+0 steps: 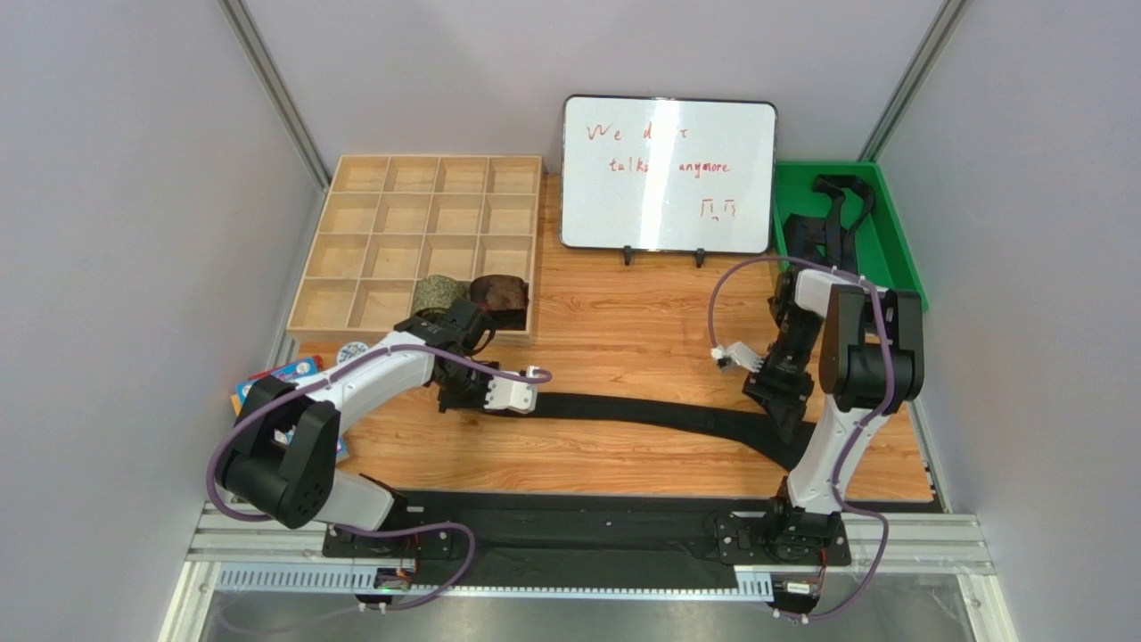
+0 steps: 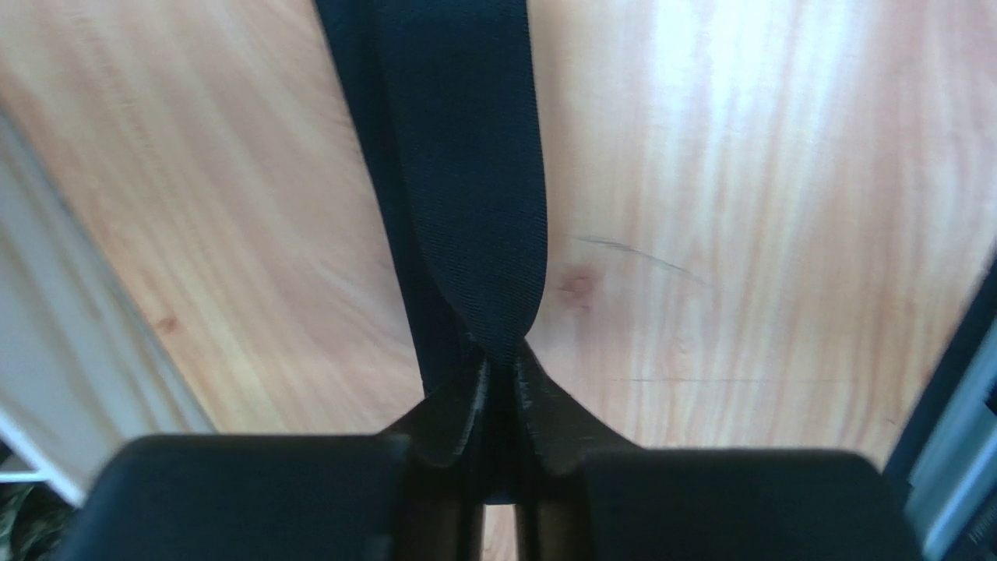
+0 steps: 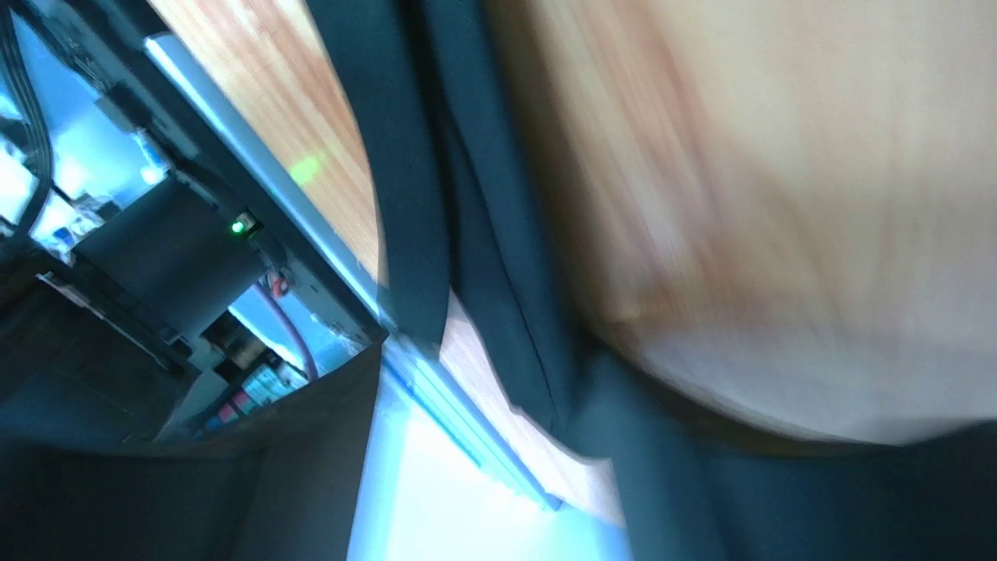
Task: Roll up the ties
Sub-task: Flatten out the tie at the center of the board.
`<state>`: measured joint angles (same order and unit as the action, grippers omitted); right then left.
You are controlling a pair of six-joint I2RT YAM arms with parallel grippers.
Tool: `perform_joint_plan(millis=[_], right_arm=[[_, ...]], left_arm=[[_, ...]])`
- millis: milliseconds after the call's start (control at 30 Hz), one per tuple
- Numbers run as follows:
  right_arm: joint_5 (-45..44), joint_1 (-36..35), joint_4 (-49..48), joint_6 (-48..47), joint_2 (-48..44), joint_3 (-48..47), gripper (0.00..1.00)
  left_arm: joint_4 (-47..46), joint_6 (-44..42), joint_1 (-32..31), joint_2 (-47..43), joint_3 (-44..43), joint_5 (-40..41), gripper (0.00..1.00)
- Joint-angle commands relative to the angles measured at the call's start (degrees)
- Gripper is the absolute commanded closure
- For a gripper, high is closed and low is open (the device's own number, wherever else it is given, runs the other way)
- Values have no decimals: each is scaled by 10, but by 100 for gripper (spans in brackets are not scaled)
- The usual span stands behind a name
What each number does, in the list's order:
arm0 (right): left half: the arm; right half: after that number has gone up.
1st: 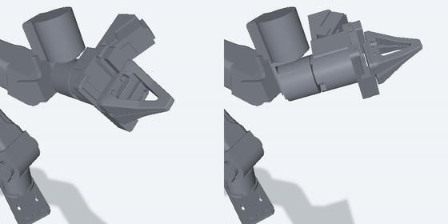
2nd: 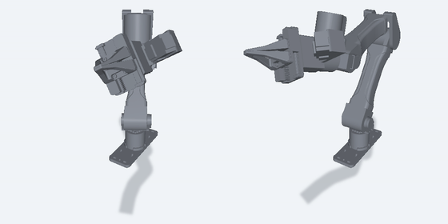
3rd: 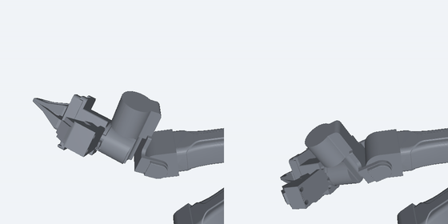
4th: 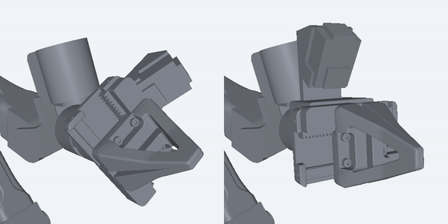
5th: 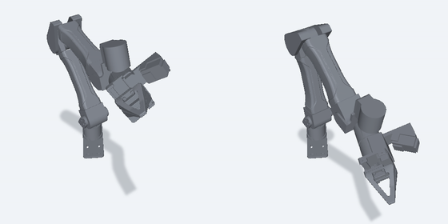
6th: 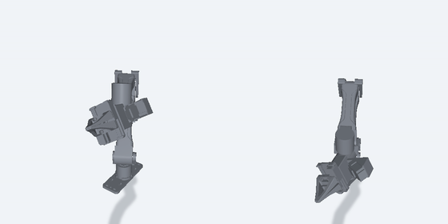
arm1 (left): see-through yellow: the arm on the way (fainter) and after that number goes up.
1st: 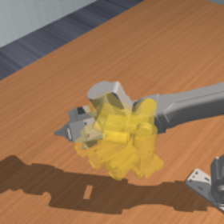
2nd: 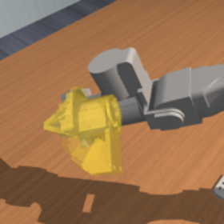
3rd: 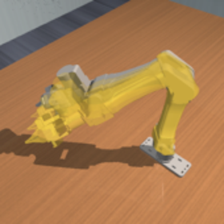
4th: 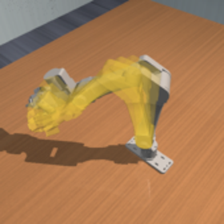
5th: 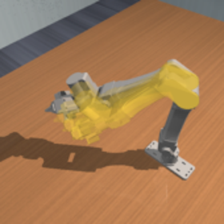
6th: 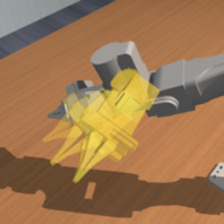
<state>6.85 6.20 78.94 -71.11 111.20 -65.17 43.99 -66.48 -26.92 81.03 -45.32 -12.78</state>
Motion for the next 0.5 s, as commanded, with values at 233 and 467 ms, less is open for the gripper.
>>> perform_joint_plan(millis=[233, 467], right_arm=[[91, 38, 87, 12, -156, -119, 5], [31, -53, -130, 90, -330, 97, 0]], left_arm=[[44, 17, 1, 6, -27, -60, 47], [27, 42, 1, 6, -33, -78, 37]])
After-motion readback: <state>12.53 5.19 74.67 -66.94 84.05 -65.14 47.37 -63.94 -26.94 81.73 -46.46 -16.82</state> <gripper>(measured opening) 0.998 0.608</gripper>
